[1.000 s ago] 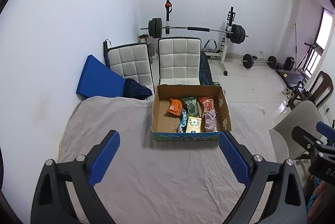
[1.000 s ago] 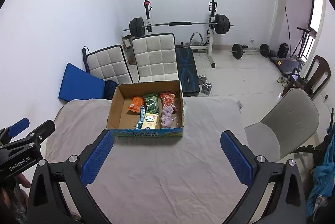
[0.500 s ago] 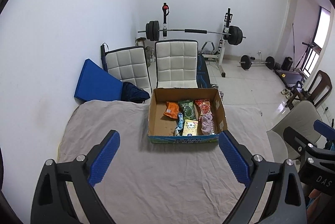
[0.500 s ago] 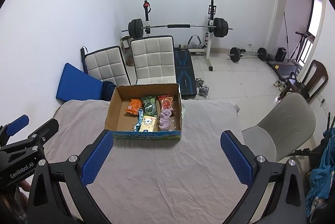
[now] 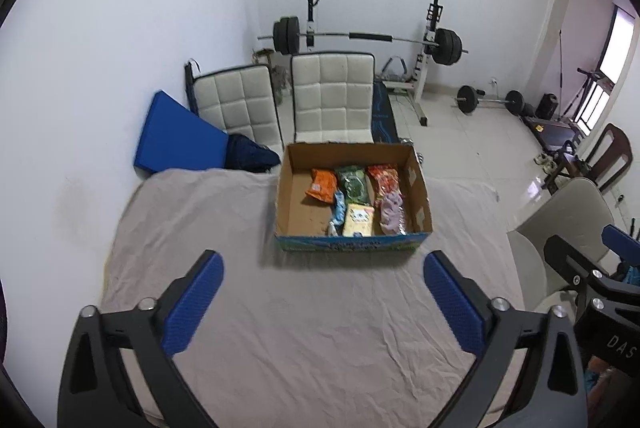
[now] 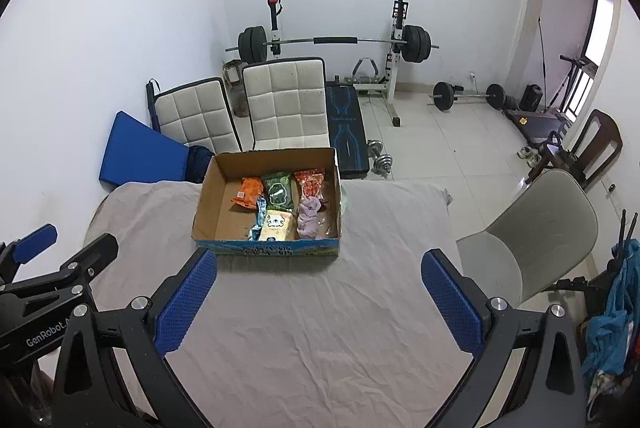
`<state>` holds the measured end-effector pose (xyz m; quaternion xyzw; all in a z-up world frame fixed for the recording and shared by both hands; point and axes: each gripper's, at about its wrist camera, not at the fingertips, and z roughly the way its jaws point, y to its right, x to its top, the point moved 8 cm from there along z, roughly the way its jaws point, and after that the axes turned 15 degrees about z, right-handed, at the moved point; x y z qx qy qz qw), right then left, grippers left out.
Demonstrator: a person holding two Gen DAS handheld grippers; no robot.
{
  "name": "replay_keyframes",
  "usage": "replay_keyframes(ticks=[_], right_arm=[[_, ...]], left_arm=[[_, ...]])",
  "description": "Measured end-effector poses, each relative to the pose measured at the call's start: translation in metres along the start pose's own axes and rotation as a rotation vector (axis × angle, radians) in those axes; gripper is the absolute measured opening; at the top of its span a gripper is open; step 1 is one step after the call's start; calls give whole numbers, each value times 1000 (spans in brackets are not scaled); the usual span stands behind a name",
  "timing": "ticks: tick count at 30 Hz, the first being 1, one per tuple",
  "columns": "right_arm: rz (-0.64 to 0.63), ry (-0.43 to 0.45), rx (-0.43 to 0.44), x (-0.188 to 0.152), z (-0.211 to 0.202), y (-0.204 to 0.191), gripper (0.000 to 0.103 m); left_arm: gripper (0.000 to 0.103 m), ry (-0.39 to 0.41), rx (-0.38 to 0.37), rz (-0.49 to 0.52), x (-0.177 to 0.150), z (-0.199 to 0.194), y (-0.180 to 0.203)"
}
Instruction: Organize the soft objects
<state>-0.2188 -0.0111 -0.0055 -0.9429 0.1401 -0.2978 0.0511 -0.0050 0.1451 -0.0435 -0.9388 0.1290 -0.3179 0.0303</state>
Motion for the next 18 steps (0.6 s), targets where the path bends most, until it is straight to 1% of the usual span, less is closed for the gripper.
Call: replay_keyframes(ticks=[5,8,18], right_arm=[[7,-7,-14,-3,4,6,103],[10,-8,-19,-3,6,8,103],[6,9,-25,1,5,7,103]], left_arm=[[103,4,16,-3,0,0,0],[103,10,40,1,1,-1,-2],[103,40,91,-9,6,-7,-13]])
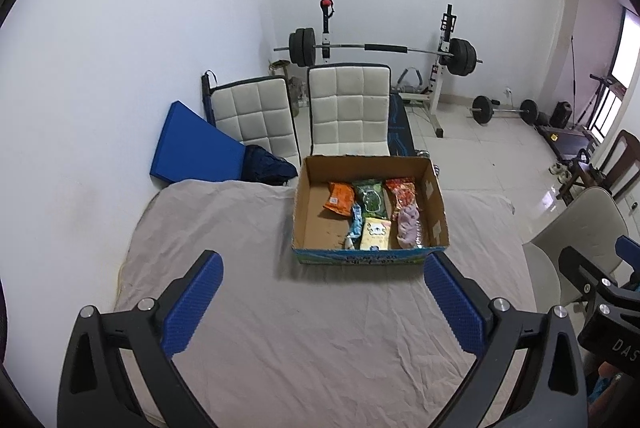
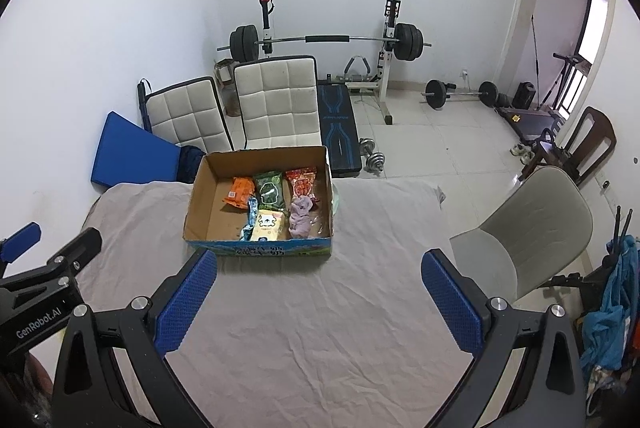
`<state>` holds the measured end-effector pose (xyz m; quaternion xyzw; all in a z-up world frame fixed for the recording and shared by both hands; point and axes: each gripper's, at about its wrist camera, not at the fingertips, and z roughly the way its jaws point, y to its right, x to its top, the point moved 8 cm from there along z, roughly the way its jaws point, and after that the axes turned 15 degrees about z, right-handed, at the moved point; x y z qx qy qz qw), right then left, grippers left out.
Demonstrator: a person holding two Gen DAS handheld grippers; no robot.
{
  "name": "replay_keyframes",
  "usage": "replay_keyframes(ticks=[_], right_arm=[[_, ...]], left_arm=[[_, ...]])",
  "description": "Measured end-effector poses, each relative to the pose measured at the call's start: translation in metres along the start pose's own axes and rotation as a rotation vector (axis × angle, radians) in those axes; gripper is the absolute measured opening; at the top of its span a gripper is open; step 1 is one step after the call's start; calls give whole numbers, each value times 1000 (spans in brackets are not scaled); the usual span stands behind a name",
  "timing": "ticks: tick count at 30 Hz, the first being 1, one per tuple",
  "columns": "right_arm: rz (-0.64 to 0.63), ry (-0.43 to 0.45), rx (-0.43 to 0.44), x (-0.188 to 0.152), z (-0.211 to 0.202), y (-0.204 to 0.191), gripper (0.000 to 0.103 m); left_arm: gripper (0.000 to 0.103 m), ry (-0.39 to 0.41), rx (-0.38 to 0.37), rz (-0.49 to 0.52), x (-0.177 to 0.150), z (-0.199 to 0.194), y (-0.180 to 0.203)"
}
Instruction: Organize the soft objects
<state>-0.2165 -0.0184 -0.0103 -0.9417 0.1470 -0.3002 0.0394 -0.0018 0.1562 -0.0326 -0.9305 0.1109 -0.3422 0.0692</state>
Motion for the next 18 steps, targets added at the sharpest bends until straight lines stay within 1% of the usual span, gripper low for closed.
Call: replay_keyframes(ticks=[18], right_arm=[[0,11,1,7,1,-6,103]], left_arm=[[103,34,1,-19,4,-3,-5]])
